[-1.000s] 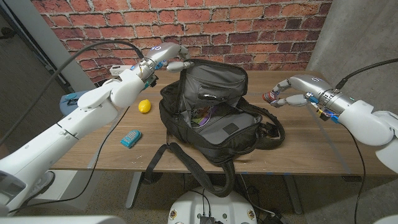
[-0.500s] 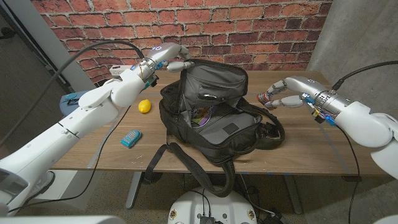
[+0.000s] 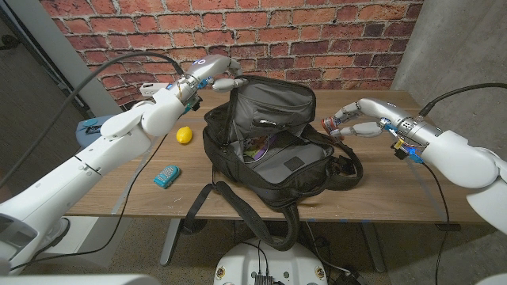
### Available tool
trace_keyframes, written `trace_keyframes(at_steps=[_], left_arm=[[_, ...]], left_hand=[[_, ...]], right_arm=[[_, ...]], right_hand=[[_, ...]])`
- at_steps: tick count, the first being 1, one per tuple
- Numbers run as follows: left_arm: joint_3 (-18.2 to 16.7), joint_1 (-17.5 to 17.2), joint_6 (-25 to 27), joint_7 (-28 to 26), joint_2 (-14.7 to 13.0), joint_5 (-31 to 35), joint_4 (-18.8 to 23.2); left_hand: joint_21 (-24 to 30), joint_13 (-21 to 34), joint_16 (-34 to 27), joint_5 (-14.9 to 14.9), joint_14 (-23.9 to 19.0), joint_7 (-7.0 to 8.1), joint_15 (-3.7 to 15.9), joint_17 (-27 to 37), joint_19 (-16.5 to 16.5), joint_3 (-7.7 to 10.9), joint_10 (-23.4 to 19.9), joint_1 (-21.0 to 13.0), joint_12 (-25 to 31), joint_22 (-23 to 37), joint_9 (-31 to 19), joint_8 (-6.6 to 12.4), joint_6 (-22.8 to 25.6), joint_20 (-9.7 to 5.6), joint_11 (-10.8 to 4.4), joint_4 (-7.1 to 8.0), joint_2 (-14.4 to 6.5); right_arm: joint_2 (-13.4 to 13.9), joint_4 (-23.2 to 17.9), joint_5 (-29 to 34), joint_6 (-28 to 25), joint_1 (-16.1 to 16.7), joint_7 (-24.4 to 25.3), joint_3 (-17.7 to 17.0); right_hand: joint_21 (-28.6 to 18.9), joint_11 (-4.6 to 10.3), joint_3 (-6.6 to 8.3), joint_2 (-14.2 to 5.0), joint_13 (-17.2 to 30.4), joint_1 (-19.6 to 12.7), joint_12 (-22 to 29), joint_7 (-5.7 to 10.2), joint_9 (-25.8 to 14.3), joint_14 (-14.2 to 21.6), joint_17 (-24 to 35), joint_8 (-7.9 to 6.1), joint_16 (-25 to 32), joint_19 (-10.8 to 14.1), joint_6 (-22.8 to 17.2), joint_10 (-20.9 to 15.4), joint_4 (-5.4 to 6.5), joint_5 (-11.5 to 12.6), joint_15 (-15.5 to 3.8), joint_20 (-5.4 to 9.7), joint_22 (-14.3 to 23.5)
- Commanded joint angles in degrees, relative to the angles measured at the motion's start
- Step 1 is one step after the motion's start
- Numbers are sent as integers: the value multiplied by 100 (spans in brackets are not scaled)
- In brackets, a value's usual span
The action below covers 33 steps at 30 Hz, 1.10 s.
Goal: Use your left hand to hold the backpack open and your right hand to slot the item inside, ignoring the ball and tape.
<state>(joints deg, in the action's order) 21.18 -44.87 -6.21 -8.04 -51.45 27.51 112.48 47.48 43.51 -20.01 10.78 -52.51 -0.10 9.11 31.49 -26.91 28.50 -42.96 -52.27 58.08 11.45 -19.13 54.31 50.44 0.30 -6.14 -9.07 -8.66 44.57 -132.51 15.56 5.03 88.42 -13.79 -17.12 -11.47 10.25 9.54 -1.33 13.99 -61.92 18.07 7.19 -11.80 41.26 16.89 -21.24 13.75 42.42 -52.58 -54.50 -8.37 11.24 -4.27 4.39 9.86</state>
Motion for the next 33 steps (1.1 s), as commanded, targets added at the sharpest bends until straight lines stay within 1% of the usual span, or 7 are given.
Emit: trace_keyframes(at_steps=[1, 12, 14, 26, 29, 31, 33], left_arm=[[19, 29, -64, -30, 23, -1, -52], [25, 35, -60, -55, 49, 33, -48], [25, 35, -58, -54, 55, 24, -50], [31, 17, -35, -59, 74, 30, -24], [22, -3, -27, -71, 73, 31, -5], [11, -34, -3, -87, 72, 38, 21], [5, -46, 12, -88, 71, 38, 33]], left_hand=[[42, 25, 9, 23, -36, -4, -34, 22, 40, 29, 18, -40, 43, 6, -7, 43, -20, -12, 10, 17, -33], [75, 22, 19, 24, -40, 3, -19, 16, 42, 31, 14, -41, 50, 2, 0, 54, -20, -18, 7, 15, -30], [78, 17, 25, 25, -46, 1, -25, 8, 50, 36, 21, -44, 46, 2, -1, 55, -25, -17, 24, 13, -30], [110, 17, 27, 25, -44, 1, -19, 15, 61, 33, 26, -47, 53, -2, 6, 63, -34, -19, 1, 12, -30], [118, 12, 25, 24, -44, -3, -20, 20, 62, 32, 25, -48, 51, -3, 4, 67, -33, -21, 5, 11, -29], [122, 8, 23, 25, -38, 1, -23, 28, 65, 33, 36, -54, 46, -4, 6, 70, -30, -19, 3, 9, -32], [128, -14, 27, 25, -43, -3, -20, 22, 67, 32, 9, -50, 44, -4, 10, 68, -36, -20, 5, 11, -29]], right_arm=[[-55, -89, -744, -296, 28, -35, 73], [-50, 16, -1351, -349, 10, 129, 300], [-68, 50, -1497, -367, 16, 169, 367], [-35, 266, -2217, -325, -44, 446, 726], [-67, 288, -2452, -408, -55, 557, 824], [-108, 348, -2562, -369, -79, 662, 943], [-78, 405, -2631, -283, -98, 712, 1001]], right_hand=[[3, -9, -32, -249, 31, -226, 3, 394, -108, 40, 33, -39, 3, -35, -372, 30, 16, 18, -906, 530, 20], [14, -35, -56, -248, 33, -216, -1, 373, -111, 20, 39, -25, -4, -77, -359, 26, 21, 7, -900, 511, 19], [15, -35, -57, -250, 33, -217, -1, 373, -111, 18, 40, -24, -4, -81, -359, 26, 21, 6, -900, 511, 19], [20, -62, -68, -261, 33, -228, 1, 363, -113, -8, 45, -13, -14, -111, -358, 9, 17, -1, -899, 505, 19], [21, -65, -69, -268, 34, -229, -3, 354, -114, -10, 47, -11, -13, -119, -358, 17, 19, -3, -897, 501, 19], [22, -67, -71, -272, 36, -229, -2, 352, -114, -11, 49, -11, -13, -124, -362, 15, 20, -4, -896, 501, 19], [24, -65, -73, -276, 36, -228, -2, 347, -114, -12, 51, -9, -12, -131, -362, 15, 21, -6, -895, 501, 19]])
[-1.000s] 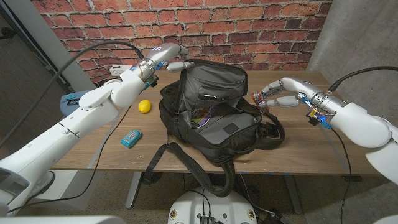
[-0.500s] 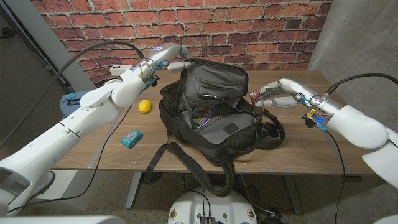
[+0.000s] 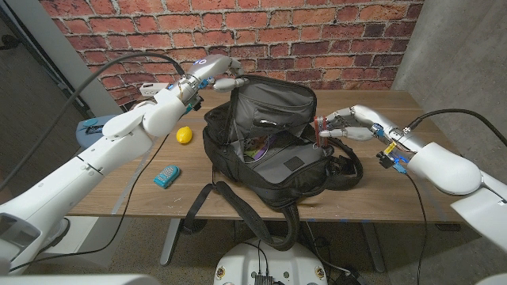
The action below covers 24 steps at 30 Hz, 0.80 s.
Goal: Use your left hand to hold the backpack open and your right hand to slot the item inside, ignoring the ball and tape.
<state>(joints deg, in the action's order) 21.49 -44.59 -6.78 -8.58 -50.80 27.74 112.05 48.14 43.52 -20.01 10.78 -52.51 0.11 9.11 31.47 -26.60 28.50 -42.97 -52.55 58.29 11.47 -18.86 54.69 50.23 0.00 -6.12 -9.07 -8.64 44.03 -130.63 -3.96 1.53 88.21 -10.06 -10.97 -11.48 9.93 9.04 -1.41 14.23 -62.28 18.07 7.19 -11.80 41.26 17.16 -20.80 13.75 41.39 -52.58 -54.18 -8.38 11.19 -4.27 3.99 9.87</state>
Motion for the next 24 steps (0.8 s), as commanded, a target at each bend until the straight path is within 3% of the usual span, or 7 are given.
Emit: trace_keyframes(at_steps=[1, 24], left_arm=[[-37, -93, 79, -46, 1, 19, 91], [-103, -201, 164, -129, -4, 40, 187]], left_hand=[[63, 2, 25, 25, -43, -24, -27, 27, 41, 31, 24, -20, 29, -6, -24, 33, -20, 16, -5, 14, -34], [114, 8, 34, 24, -42, -24, -25, 30, 64, 28, 41, -15, 39, -12, -7, 47, -23, 15, 7, 18, -35]], right_arm=[[-42, 248, -696, 96, -115, 407, 474], [57, 569, -1124, 333, -282, 1241, 1201]], right_hand=[[25, -37, -24, -268, 14, -193, -2, 345, -115, -13, 24, -52, -12, -31, -363, -17, 22, -1, -894, 540, 17], [19, -64, -51, -277, 13, -201, -12, 322, -118, -41, 39, -28, -14, -52, -354, -7, 19, -12, -889, 518, 17]])
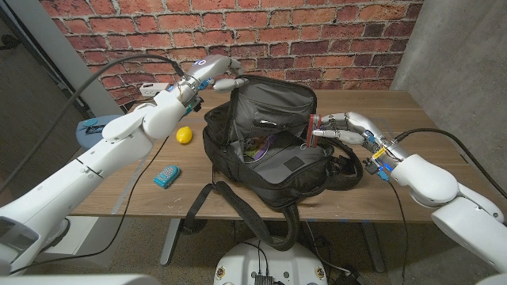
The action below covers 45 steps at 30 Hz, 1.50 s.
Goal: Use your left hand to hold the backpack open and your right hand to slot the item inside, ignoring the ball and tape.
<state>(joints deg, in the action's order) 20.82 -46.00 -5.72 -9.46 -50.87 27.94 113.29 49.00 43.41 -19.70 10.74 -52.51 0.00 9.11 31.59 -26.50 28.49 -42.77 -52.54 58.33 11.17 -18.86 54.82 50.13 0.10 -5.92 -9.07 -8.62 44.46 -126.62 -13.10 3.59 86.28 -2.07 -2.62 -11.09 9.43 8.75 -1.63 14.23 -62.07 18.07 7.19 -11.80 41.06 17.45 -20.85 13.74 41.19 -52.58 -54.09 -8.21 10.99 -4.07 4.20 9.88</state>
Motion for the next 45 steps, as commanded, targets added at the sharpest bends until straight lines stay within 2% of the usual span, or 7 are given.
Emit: trace_keyframes(at_steps=[1, 8, 19, 33, 45], left_arm=[[-40, -67, 62, -41, 3, 9, 68], [-89, -155, 103, -120, -1, 13, 117], [-133, -212, 129, -156, -26, 21, 166], [-171, -243, 52, -222, -34, 14, 159], [-284, -394, 41, -305, -78, -24, 197]], left_hand=[[32, 7, 1, 29, -43, -9, -22, 22, 54, 30, -1, -17, 36, 17, -8, 36, -13, 2, -13, 18, -40], [47, 7, 6, 29, -42, -12, -27, 21, 61, 30, 14, -18, 35, 15, -10, 41, -24, 2, -14, 16, -35], [71, 5, 12, 29, -28, -18, -29, 30, 72, 32, 15, -15, 40, 12, 3, 46, -21, 5, -18, 20, -40], [100, 11, 9, 30, -42, -20, -26, 34, 84, 34, 20, -17, 49, 8, 0, 60, -26, 1, -10, 16, -42], [129, 3, 16, 30, -40, -28, -26, 31, 98, 34, 25, -14, 50, 5, -4, 69, -47, 1, -14, 18, -44]], right_arm=[[-3, 182, -229, 117, -94, 498, 394], [-53, 362, -294, 169, -267, 727, 692], [20, 637, -299, 224, -510, 934, 1132], [213, 592, -246, 47, -507, 1224, 1379], [371, 594, 52, -164, -738, 1331, 1717]], right_hand=[[-19, -13, -23, -257, 13, -222, -13, 320, -118, -19, 11, -22, -12, -34, -354, -13, 4, 8, -908, 495, 16], [-19, -17, -29, -258, 13, -224, -16, 321, -119, -23, 15, -15, -12, -44, -350, -9, 3, 7, -908, 492, 16], [-22, -26, -35, -268, 17, -236, -25, 319, -120, -26, 22, -2, -9, -50, -341, 14, 0, 5, -905, 489, 16], [-24, -15, -41, -278, 22, -260, -26, 327, -122, -38, 30, 10, -9, -61, -344, 18, -10, 4, -911, 487, 16], [-30, -9, -49, -290, 25, -277, -38, 322, -124, -40, 40, 26, -5, -60, -336, 43, -13, 3, -909, 486, 15]])
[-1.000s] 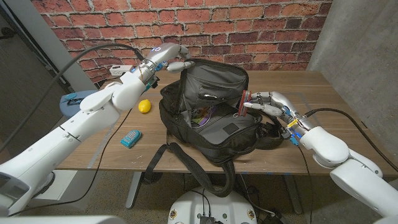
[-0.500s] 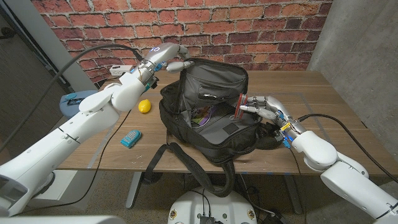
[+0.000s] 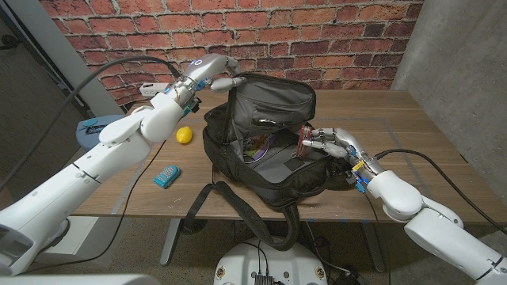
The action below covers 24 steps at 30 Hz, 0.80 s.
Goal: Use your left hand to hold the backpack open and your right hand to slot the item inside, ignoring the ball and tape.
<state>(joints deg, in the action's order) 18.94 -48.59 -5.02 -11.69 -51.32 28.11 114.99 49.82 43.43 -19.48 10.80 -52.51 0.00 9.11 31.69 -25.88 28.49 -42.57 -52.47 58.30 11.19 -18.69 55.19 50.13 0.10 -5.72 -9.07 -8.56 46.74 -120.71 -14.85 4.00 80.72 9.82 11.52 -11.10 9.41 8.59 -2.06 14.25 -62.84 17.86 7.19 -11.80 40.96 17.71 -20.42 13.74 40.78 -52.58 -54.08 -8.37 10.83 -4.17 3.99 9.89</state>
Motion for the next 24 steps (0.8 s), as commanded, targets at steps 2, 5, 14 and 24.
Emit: trace_keyframes(at_steps=[2, 5, 14, 24], left_arm=[[-107, -153, -36, -102, -29, -47, 23], [-114, -172, -41, -127, -18, -54, 18], [-103, -184, -14, -116, 7, -68, 18], [-35, -132, 21, -79, 59, -67, 6]], left_hand=[[51, 10, -9, 23, -39, -19, -24, 25, 35, 32, 4, -23, 60, 3, -15, 36, -31, 2, -28, 15, -47], [57, -5, -3, 24, -48, -17, -33, 14, 40, 37, 9, -23, 51, 2, -2, 30, -34, 5, -36, 14, -46], [76, 6, -1, 23, -44, -15, -27, 18, 51, 35, 3, -19, 66, 0, -6, 42, -37, 1, -24, 19, -52], [98, 8, -1, 23, -44, -19, -41, 26, 59, 35, 16, -14, 68, -2, 1, 46, -43, 3, -27, 20, -47]], right_arm=[[176, 16, 268, -227, -227, 139, 348], [251, 17, 434, -260, -286, 177, 413], [403, 61, 981, -358, -514, 255, 660], [587, 69, 1366, -387, -670, 222, 756]], right_hand=[[-29, -9, -33, -249, 23, -204, -13, 325, -124, -30, 15, -16, -4, -22, -336, 34, 1, 19, -900, 509, 15], [-29, -9, -32, -254, 30, -214, -13, 319, -125, -33, 17, -11, -4, -24, -333, 43, -2, 19, -902, 510, 15], [-33, -5, -37, -263, 37, -221, -14, 325, -126, -33, 24, -5, 0, -23, -334, 49, 0, 17, -899, 509, 15], [-36, -10, -52, -264, 44, -216, -22, 300, -128, -24, 35, 11, 10, -21, -317, 74, 6, 13, -891, 501, 14]])
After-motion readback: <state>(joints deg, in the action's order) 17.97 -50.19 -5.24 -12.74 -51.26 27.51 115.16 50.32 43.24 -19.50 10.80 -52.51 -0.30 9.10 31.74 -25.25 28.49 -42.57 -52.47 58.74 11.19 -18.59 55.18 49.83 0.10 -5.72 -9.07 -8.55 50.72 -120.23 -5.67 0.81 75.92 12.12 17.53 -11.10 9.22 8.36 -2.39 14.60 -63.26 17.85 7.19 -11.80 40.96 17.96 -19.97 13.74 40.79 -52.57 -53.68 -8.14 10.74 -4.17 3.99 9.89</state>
